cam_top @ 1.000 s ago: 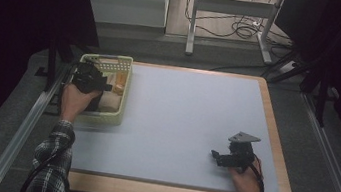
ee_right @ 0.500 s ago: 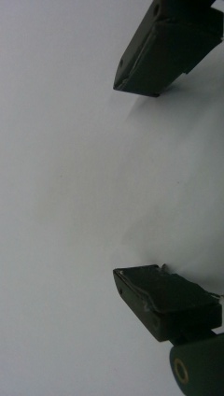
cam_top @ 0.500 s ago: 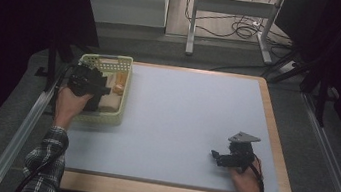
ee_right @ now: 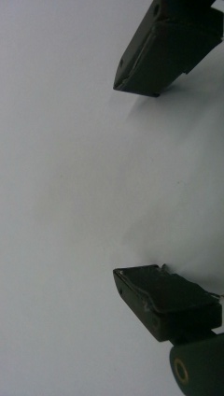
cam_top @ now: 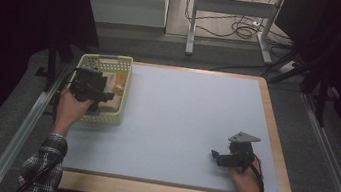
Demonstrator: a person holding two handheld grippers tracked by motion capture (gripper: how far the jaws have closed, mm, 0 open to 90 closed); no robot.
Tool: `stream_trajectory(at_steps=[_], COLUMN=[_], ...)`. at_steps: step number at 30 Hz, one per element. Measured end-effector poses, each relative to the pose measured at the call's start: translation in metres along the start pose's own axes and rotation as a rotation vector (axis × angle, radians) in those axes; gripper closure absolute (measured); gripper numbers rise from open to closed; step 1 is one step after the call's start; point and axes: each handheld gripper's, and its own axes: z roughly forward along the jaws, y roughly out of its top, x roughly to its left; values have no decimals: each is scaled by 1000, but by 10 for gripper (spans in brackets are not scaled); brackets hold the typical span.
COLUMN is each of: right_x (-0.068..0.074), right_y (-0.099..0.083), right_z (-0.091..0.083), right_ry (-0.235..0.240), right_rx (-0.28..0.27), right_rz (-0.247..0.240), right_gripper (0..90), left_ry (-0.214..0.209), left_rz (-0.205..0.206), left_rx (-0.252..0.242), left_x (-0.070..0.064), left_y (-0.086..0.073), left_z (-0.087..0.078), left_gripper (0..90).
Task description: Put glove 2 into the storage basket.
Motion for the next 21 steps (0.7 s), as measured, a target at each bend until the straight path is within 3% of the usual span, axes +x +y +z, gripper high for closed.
stream_trajectory(at_steps=[12, 21], right_x=[0, 0], right_y=[0, 0], right_z=[0, 0], right_ry=[0, 0], right_rx=[3, 1], right_rz=[2, -1], right_gripper=[86, 86], left_ry=[-50, -102], left_rz=[47, 107], left_rx=[-24, -61], left_x=[-25, -55], left_y=[-8, -13], left_z=[-1, -5], left_gripper=[18, 18])
